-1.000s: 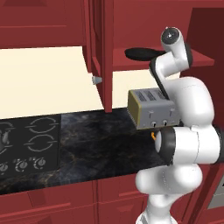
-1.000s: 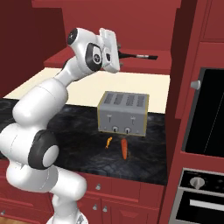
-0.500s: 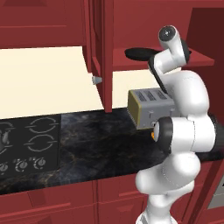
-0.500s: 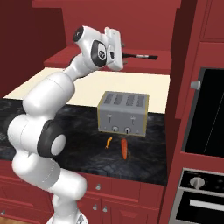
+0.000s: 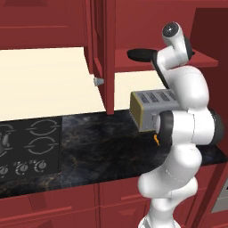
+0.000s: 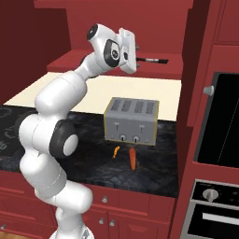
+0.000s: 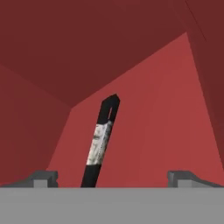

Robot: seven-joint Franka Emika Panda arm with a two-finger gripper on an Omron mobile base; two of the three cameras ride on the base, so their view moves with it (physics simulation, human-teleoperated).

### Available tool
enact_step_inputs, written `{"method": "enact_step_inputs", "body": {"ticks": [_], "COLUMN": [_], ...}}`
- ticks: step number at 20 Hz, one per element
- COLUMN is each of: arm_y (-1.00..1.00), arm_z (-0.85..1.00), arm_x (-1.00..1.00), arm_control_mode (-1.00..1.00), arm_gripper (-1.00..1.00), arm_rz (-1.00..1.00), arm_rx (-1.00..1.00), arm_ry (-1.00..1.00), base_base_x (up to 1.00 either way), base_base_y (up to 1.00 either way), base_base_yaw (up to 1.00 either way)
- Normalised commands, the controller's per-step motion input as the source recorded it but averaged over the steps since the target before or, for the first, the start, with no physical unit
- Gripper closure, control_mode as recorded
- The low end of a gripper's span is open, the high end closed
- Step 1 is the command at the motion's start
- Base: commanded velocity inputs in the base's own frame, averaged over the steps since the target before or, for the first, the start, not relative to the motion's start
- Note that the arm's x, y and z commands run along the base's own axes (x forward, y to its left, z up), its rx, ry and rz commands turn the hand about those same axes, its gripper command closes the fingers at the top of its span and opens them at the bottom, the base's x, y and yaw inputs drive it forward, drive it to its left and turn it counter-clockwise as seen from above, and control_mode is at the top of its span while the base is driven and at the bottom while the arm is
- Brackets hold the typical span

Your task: Pick the pan from the cabinet and place it on the stove. Then turn on the stove burner for the pan.

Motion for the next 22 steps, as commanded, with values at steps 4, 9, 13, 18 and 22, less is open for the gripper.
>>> {"method": "enact_step_inputs", "body": {"ticks": [4, 9, 13, 18, 22], "arm_y": [-0.23, -0.31, -0.20, -0.04, -0.01], "arm_z": [-0.09, -0.15, -0.21, -0.20, -0.20], "arm_x": [0.13, 0.14, 0.18, 0.26, 0.30], "arm_control_mode": [-1.00, -1.00, -1.00, -1.00, -1.00], "arm_gripper": [-1.00, -1.00, -1.00, -1.00, -1.00], "arm_rz": [-0.07, -0.05, 0.00, 0.00, 0.00], "arm_rx": [0.00, 0.00, 0.00, 0.00, 0.00], "arm_ry": [0.06, 0.03, 0.00, 0.01, 0.01], "base_base_x": [0.00, 0.00, 0.00, 0.00, 0.00], "base_base_y": [0.00, 0.00, 0.00, 0.00, 0.00], "base_base_yaw": [0.00, 0.00, 0.00, 0.00, 0.00]}}
